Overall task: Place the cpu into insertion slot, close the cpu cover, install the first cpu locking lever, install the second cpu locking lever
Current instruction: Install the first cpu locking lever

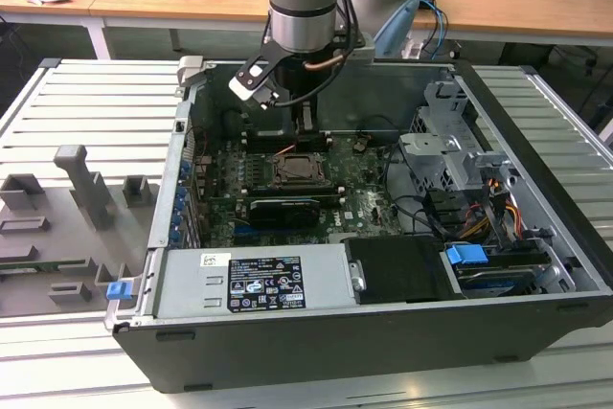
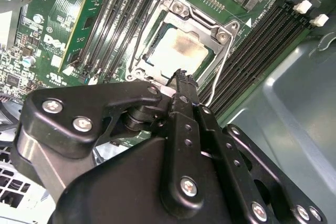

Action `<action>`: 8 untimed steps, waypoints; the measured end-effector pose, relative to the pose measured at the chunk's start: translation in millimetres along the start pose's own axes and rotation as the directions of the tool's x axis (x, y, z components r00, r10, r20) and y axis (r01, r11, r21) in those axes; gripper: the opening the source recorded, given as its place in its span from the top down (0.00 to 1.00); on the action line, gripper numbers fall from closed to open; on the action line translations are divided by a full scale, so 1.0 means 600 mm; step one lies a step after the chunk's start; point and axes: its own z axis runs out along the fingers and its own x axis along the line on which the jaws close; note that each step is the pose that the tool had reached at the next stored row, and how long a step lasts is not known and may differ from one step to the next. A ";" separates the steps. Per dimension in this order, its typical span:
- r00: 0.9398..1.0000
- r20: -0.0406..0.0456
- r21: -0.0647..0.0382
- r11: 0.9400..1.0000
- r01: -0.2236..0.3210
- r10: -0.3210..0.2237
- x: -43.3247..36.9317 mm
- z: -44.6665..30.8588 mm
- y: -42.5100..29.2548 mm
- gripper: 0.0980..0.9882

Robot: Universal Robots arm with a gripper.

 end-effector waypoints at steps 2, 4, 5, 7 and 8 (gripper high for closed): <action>1.000 0.000 0.000 1.000 0.000 0.000 0.000 -0.002 0.000 0.99; 1.000 0.000 0.000 1.000 0.000 0.000 0.000 -0.003 0.000 0.99; 1.000 0.000 0.000 1.000 0.000 0.000 0.000 -0.004 0.000 0.99; 1.000 0.000 0.000 1.000 0.000 0.000 0.000 -0.005 0.000 0.99; 1.000 0.000 0.000 1.000 0.000 0.000 0.000 -0.006 0.000 0.99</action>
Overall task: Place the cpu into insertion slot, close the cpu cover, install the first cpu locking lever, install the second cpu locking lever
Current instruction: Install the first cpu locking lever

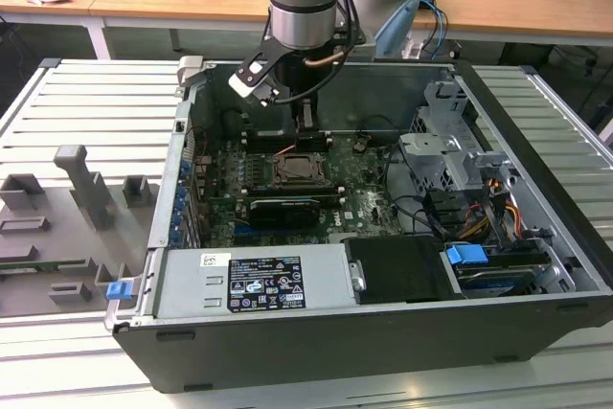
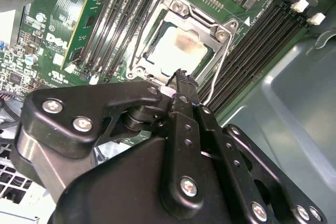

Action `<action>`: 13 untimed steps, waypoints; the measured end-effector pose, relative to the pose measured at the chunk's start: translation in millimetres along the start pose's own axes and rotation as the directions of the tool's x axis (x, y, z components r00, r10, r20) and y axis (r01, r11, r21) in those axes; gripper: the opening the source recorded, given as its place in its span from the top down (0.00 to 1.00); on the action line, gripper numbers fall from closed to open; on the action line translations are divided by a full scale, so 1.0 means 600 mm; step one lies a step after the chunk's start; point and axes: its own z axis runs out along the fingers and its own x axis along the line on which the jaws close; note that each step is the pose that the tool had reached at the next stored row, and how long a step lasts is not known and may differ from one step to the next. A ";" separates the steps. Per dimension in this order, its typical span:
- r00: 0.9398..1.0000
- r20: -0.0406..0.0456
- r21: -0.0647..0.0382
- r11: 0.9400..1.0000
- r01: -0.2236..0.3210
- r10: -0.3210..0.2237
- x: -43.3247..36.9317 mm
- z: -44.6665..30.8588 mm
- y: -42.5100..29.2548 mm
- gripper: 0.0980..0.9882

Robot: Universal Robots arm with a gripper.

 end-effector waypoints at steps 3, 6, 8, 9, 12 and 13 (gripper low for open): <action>1.000 0.000 0.000 1.000 0.000 0.000 0.000 -0.002 0.000 0.99; 1.000 0.000 0.000 1.000 0.000 0.000 0.000 -0.003 0.000 0.99; 1.000 0.000 0.000 1.000 0.000 0.000 0.000 -0.005 0.000 0.99; 1.000 0.000 0.000 1.000 0.000 0.000 0.000 -0.006 0.000 0.99; 1.000 0.000 0.000 1.000 0.000 0.000 0.000 -0.010 0.001 0.99; 1.000 0.000 0.000 1.000 0.000 0.000 0.000 -0.011 0.001 0.99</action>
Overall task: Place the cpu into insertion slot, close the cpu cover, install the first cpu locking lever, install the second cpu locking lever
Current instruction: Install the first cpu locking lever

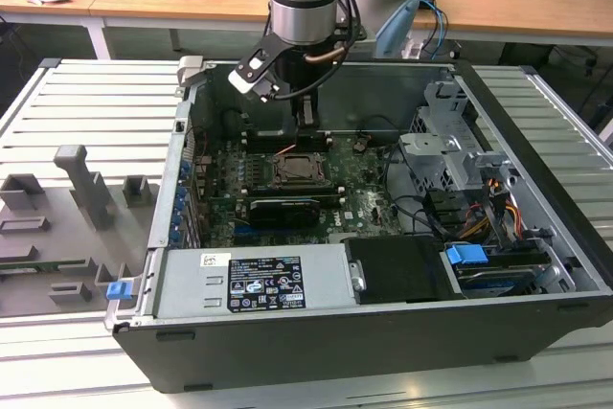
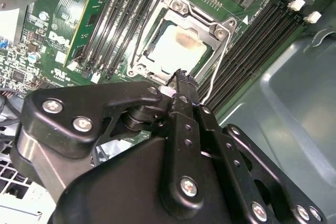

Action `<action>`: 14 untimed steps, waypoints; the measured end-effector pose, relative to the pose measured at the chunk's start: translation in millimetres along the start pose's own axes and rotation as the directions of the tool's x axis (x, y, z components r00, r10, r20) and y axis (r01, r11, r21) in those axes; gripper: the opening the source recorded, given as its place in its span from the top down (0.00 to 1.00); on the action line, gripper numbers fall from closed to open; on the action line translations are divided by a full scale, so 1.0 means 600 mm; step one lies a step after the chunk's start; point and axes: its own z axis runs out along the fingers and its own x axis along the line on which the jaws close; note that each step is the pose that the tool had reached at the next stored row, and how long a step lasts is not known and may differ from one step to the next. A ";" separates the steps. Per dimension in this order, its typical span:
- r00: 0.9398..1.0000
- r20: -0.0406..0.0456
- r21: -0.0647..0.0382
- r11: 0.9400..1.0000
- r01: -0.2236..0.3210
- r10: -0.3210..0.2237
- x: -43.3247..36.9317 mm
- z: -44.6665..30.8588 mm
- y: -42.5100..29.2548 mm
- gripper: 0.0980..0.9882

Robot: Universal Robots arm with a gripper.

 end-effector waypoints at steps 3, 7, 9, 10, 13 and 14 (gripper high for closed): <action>1.000 0.000 0.000 1.000 0.000 0.000 0.000 -0.006 0.000 0.99; 1.000 -0.001 0.000 1.000 0.018 -0.018 0.000 -0.009 0.001 0.99; 0.992 -0.009 0.003 0.992 0.127 -0.127 0.000 -0.010 0.001 0.99; 0.990 -0.010 0.003 0.990 0.138 -0.138 0.000 -0.011 0.001 0.99; 0.990 -0.010 0.003 0.990 0.141 -0.141 0.001 -0.019 0.001 0.99; 0.990 -0.010 0.003 0.990 0.141 -0.141 0.001 -0.023 0.002 0.99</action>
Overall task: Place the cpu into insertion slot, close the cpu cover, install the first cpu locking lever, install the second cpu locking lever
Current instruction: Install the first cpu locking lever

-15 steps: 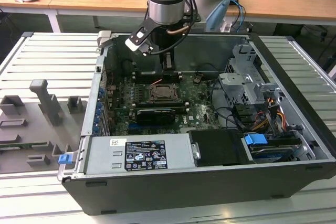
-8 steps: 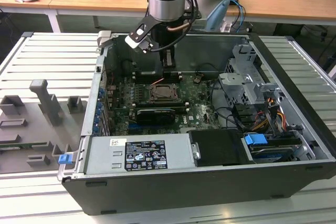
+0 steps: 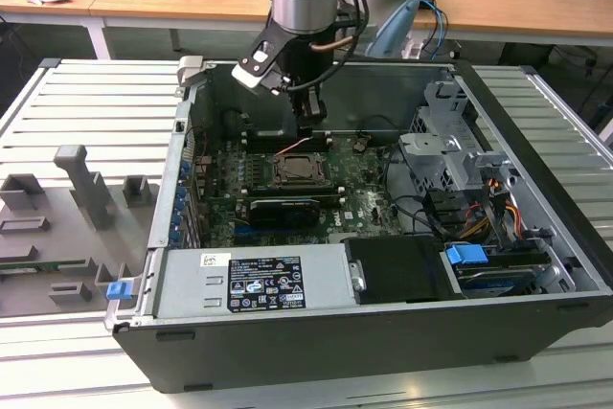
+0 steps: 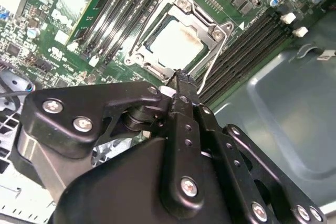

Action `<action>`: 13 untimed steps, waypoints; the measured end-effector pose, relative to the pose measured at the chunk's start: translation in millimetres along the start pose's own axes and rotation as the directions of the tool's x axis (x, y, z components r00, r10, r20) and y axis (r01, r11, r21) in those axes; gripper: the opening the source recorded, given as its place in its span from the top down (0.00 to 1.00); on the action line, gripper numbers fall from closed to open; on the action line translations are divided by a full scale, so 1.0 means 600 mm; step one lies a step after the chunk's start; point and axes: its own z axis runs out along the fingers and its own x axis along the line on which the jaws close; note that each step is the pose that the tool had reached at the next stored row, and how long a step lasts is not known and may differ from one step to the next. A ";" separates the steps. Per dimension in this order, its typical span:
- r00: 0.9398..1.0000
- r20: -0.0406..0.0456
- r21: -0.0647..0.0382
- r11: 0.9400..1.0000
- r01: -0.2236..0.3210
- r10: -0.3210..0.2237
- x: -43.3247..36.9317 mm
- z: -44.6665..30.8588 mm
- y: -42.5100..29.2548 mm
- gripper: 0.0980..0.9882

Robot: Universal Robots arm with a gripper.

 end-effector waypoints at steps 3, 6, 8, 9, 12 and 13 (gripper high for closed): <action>1.000 0.000 0.000 1.000 0.001 -0.001 0.000 -0.017 0.001 0.99; 1.000 -0.001 0.000 1.000 0.005 -0.005 0.001 -0.029 0.002 0.99; 0.998 -0.004 0.002 0.998 0.060 -0.060 0.001 -0.029 0.002 0.99; 0.997 -0.006 0.002 0.997 0.078 -0.078 0.001 -0.029 0.002 0.99; 0.991 -0.009 0.003 0.991 0.133 -0.133 0.001 -0.028 0.002 0.99; 0.987 -0.011 0.004 0.987 0.161 -0.161 0.001 -0.028 0.002 0.99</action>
